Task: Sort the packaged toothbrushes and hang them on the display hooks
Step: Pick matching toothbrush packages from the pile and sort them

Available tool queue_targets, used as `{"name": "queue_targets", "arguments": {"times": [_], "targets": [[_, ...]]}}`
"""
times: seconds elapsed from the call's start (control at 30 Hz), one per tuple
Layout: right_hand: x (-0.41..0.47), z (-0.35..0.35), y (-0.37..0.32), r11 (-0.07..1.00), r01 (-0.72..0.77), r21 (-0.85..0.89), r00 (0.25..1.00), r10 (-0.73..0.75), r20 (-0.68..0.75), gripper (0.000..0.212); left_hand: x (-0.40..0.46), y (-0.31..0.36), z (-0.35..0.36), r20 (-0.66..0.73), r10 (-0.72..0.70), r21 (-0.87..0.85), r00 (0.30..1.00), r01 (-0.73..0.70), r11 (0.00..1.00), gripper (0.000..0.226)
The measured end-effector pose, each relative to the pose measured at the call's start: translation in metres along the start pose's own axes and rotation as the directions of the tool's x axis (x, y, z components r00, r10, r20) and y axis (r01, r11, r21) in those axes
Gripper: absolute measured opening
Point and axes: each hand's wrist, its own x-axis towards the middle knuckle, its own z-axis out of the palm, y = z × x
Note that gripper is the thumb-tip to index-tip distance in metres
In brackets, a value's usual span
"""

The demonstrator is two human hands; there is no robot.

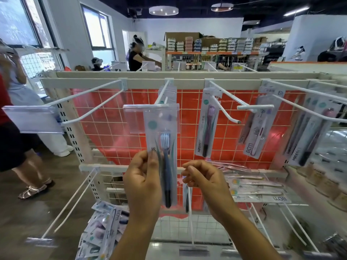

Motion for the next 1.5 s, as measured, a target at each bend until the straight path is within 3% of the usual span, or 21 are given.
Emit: {"name": "queue_targets", "arguments": {"times": [0.47,0.87,1.07,1.2,1.43,1.5], "targets": [[0.002,0.002,0.011,0.999,-0.029,0.016,1.0,0.029,-0.007,0.013,0.001,-0.005,-0.003,-0.053,-0.026,-0.033,0.998,0.025,0.999,0.025],[0.002,-0.002,0.014,0.999,-0.027,0.023,0.999,0.028,-0.036,0.013,0.017,-0.021,0.008,0.041,-0.061,0.017,0.997,0.061,0.998,0.017],[0.001,-0.01,0.019,0.999,-0.033,0.043,0.998,0.036,-0.059,0.015,0.056,-0.045,0.021,0.123,-0.089,0.071,0.988,0.08,0.994,0.028],[0.001,-0.017,0.025,0.998,-0.063,0.016,0.993,0.064,-0.096,0.015,0.084,-0.055,0.034,0.088,-0.136,0.157,0.987,0.121,0.98,0.048],[-0.003,-0.034,0.03,0.992,-0.123,0.008,0.98,0.122,-0.158,0.016,0.097,-0.068,0.055,0.103,-0.162,0.105,0.981,0.151,0.983,0.027],[-0.004,-0.038,0.031,0.991,-0.136,-0.004,0.976,0.134,-0.17,0.017,0.097,-0.071,0.058,0.091,-0.171,0.098,0.981,0.162,0.982,0.033]]}}
